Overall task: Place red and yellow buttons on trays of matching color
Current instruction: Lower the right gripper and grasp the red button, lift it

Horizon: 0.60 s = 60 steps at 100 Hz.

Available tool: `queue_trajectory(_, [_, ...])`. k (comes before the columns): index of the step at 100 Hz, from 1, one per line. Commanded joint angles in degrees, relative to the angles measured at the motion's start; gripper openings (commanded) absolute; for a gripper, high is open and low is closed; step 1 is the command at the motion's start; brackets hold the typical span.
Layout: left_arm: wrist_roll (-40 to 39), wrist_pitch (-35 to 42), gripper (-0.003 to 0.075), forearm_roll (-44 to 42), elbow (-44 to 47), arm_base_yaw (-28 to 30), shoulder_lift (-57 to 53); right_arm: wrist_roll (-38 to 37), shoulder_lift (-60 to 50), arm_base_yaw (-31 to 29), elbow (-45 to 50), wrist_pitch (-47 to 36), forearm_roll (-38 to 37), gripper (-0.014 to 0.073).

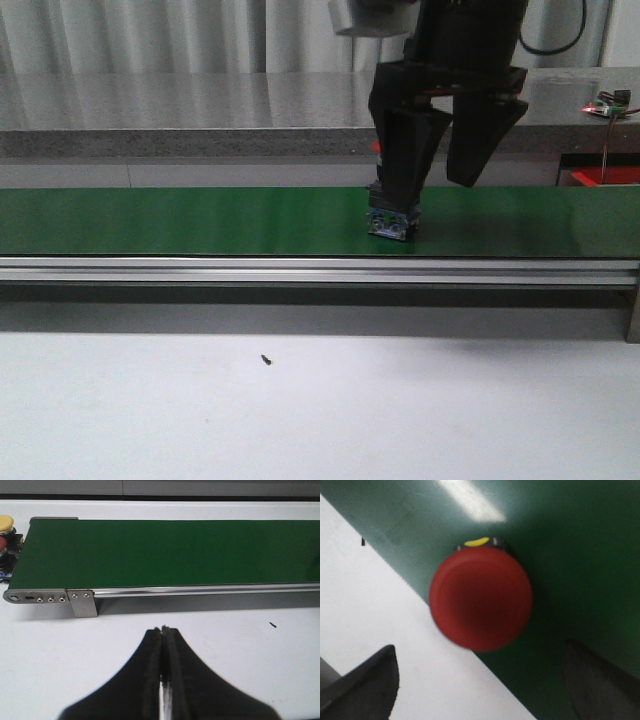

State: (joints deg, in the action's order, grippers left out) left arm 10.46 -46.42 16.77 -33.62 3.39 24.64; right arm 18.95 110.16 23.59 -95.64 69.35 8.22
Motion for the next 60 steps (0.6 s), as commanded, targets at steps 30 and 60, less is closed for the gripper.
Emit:
queue_trajectory(30, [0.1, 4.0, -0.0020, 1.4, -1.6, -0.3, 0.2, 0.9, 0.5, 0.0, -2.1, -4.3, 1.1, 0.0554])
queue_trajectory(60, [0.1, 4.0, -0.0020, 1.4, -1.6, -0.3, 0.2, 0.8, 0.5, 0.0, -2.1, -3.6, 1.1, 0.0341])
